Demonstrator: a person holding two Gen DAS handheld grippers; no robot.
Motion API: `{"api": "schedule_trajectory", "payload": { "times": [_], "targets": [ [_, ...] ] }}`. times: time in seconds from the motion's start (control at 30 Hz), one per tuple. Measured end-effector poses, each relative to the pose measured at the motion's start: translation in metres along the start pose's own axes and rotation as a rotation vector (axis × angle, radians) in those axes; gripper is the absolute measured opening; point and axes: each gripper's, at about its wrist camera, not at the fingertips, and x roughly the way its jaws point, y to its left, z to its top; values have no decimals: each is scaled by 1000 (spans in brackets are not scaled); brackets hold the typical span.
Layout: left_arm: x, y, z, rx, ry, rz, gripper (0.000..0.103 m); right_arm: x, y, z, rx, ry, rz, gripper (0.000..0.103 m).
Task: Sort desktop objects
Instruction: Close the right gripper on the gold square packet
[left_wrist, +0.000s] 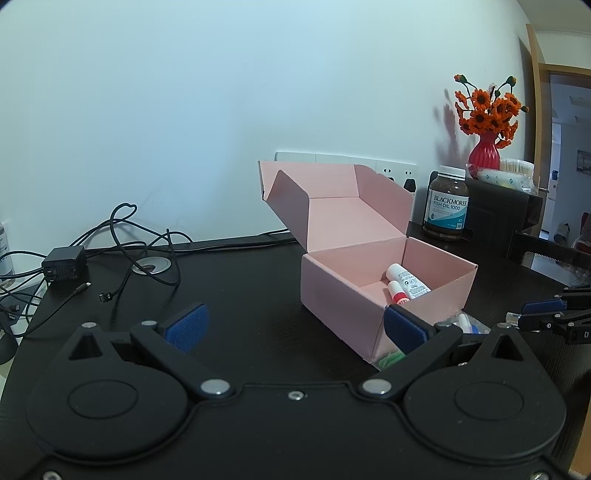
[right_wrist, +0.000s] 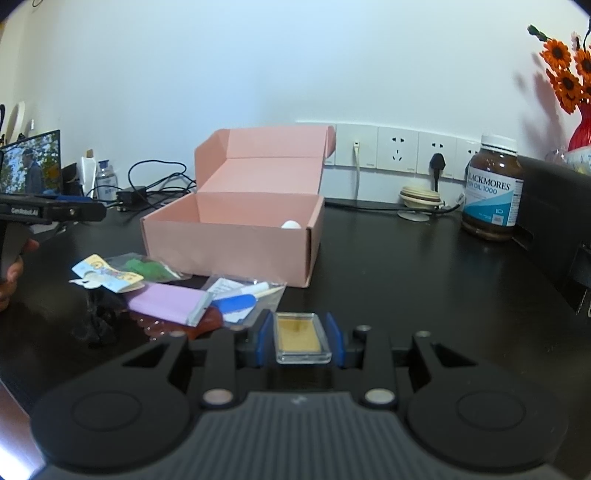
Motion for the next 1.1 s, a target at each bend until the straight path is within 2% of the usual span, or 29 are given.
{"api": "schedule_trajectory", "payload": {
  "times": [0.27,0.37,1.1],
  "targets": [
    [0,0,0,1,1,-1,103,0,2,-1,-3,-1,-1,31],
    [0,0,0,2,3,-2,103,0,2,-1,0,1,1,20],
    [2,-2,0,9,9,-6,103,1,-1,-2,18,10,5,21]
  ]
}}
